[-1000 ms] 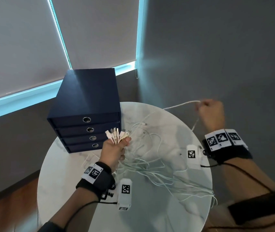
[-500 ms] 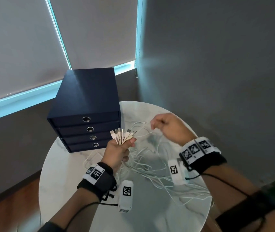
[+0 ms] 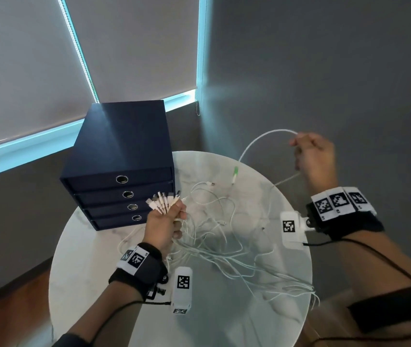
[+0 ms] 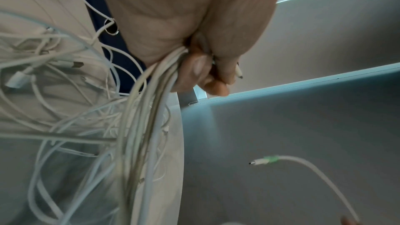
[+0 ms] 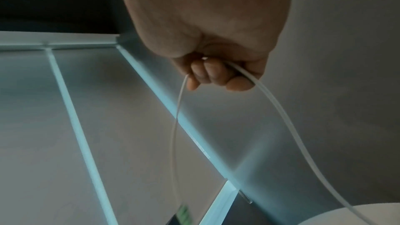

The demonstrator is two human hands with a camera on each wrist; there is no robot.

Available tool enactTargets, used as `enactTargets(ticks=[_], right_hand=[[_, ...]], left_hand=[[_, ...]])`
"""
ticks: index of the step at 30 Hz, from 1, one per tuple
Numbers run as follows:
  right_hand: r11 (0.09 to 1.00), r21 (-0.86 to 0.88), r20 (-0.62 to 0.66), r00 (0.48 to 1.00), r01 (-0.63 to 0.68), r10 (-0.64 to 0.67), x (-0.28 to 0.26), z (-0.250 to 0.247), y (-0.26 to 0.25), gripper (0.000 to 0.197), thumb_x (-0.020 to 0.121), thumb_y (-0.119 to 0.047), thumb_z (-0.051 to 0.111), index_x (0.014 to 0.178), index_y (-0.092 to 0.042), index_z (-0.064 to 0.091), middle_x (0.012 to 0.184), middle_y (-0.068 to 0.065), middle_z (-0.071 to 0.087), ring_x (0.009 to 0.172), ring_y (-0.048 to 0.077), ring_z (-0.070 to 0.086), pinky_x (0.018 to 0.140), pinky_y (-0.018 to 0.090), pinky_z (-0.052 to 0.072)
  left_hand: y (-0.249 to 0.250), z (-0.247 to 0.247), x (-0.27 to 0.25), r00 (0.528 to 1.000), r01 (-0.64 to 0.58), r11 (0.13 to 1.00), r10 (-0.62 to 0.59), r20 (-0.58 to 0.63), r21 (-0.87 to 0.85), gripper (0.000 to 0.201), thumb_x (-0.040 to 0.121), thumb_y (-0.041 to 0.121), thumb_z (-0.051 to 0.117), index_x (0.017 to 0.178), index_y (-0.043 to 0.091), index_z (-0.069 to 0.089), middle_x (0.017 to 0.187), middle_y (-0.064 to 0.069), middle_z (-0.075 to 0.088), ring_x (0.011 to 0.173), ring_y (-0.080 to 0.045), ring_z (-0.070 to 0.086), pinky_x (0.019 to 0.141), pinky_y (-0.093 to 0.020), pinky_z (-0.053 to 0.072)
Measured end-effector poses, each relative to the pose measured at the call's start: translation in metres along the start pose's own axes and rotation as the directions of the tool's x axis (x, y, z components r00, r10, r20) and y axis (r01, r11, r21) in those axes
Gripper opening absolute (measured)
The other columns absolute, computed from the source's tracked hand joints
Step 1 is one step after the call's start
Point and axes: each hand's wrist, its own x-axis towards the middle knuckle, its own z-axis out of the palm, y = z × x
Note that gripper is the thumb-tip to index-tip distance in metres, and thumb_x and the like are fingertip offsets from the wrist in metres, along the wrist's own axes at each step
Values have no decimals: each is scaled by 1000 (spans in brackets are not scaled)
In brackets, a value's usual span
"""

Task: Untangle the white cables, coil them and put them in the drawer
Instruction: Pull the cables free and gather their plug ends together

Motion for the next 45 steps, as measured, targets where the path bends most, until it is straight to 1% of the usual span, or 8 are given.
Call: enactTargets(ticks=[9, 13, 15, 18, 20, 26, 37, 45], right_hand=[[814, -390, -308, 894, -429, 324, 16, -65, 88, 30, 82, -7, 52, 104, 9, 64, 100, 25, 66, 93, 38, 63, 82, 40, 47], [739, -567, -173, 930, -364, 325, -11, -35, 103, 70, 74, -53, 57, 123, -2, 60, 128, 19, 59, 117, 33, 56, 102, 36, 40], [918, -347, 135, 958, -195, 255, -47, -3, 74, 60, 82, -42, 73, 130, -9, 57, 121, 8, 64, 107, 16, 63, 104, 34, 44], [991, -117, 746, 654, -59, 127, -107, 47, 32, 45, 78, -23, 80, 118, -15, 61, 93, -4, 69, 80, 3, 65, 88, 28, 54], [983, -179, 862, 487, 33, 141, -133, 72, 30, 15, 84, -26, 75, 92, -18, 64, 75, -4, 64, 64, 7, 59, 66, 23, 48], [836, -414, 776, 619, 361, 118, -125, 57, 82, 41, 94, -55, 50, 66, -24, 53, 61, -7, 54, 58, 3, 50, 62, 28, 41], [609, -789, 467, 722, 80, 511, -107, -90, 191, 25, 93, -38, 62, 80, -19, 72, 66, -2, 64, 68, 13, 61, 69, 35, 49], [396, -917, 115, 913, -54, 391, -57, -126, 181, 43, 98, -53, 41, 103, -21, 70, 106, 16, 71, 103, 38, 65, 87, 43, 49]], left_hand=[[25, 12, -6, 1000, -11, 963, 15, 12, -271, 31, 103, 32, 50, 77, 15, 54, 49, 8, 31, 39, -5, 22, 36, -18, 18], [37, 30, -8, 997, -39, 961, 57, 57, -274, 33, 102, 35, 50, 77, 15, 54, 51, 7, 29, 40, -5, 21, 36, -18, 19], [41, 42, -11, 994, -57, 961, 81, 79, -272, 33, 102, 36, 50, 76, 16, 54, 52, 7, 29, 40, -5, 21, 37, -19, 19], [48, 61, -15, 985, -93, 947, 133, 113, -306, 33, 103, 34, 50, 76, 15, 53, 52, 7, 27, 41, -6, 20, 39, -20, 19], [54, 67, -16, 978, -121, 940, 168, 124, -320, 33, 103, 34, 49, 77, 14, 53, 53, 6, 26, 42, -6, 19, 39, -20, 20], [71, 36, -3, 981, -152, 920, 186, 59, -361, 34, 103, 38, 47, 77, 17, 52, 52, 8, 27, 41, -6, 20, 37, -20, 22], [81, -31, 21, 991, -131, 924, 118, -58, -358, 35, 103, 38, 46, 73, 20, 49, 49, 10, 25, 38, -4, 17, 35, -18, 14], [27, -3, -9, 955, 219, 976, -215, 203, 1, 33, 101, 34, 51, 72, 18, 48, 53, 8, 25, 39, -4, 18, 34, -12, 14]])
